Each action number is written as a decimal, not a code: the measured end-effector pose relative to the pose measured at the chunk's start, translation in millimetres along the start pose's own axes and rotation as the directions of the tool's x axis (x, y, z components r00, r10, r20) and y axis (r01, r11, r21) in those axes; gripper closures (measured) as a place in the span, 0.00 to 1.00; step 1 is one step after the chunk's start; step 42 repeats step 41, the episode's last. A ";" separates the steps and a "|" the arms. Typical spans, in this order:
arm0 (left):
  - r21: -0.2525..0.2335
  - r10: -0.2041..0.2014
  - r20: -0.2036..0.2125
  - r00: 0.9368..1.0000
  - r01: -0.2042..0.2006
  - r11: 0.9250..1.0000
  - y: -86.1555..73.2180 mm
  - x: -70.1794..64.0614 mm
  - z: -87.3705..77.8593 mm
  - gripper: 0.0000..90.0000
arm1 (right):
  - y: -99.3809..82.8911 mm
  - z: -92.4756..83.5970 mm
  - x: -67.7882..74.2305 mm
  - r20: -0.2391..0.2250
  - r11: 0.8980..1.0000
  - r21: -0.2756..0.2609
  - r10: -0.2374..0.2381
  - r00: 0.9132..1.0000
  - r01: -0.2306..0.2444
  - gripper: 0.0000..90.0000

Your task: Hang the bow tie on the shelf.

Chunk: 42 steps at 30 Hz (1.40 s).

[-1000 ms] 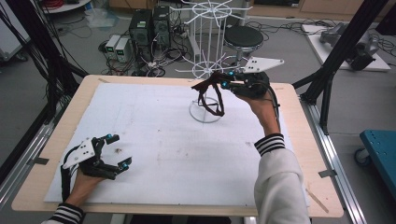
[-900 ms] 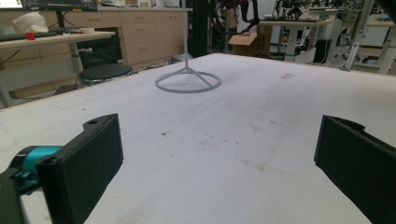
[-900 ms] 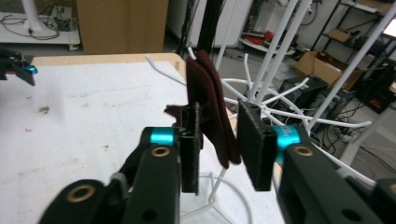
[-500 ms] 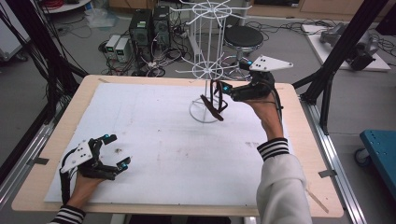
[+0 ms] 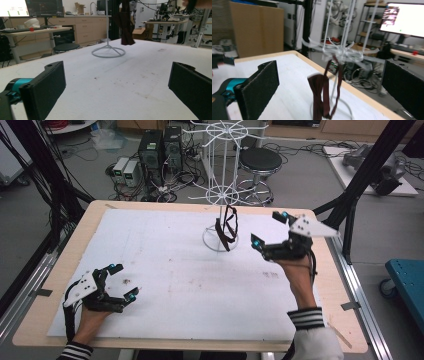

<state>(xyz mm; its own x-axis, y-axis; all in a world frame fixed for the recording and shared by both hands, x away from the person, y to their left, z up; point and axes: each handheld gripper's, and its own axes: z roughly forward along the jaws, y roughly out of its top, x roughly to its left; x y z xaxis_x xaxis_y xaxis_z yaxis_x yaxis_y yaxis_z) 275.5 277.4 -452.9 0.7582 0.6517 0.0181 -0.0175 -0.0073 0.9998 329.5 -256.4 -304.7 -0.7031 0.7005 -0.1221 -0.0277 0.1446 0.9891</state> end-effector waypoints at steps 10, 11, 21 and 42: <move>-0.001 -0.012 -0.017 1.000 0.012 1.000 -0.2 0.2 0.0 0.02 | -95.7 -49.5 39.1 0.111 0.997 -0.060 0.055 0.992 -0.049 0.01; -0.001 -0.016 -0.021 1.000 0.016 1.000 -0.3 0.1 0.0 0.02 | -103.1 -51.3 40.2 0.120 0.997 -0.052 0.064 0.991 -0.059 0.01; -0.014 -0.001 -0.031 1.000 0.000 1.000 -0.7 -1.2 -1.6 0.02 | -130.0 -54.1 44.9 0.166 0.996 -0.071 0.058 0.984 -0.047 0.01; -0.026 -0.002 -0.042 0.999 0.001 1.000 -1.2 -1.6 -2.8 0.02 | -149.3 -60.6 51.2 0.205 0.998 -0.059 0.038 0.978 -0.026 0.01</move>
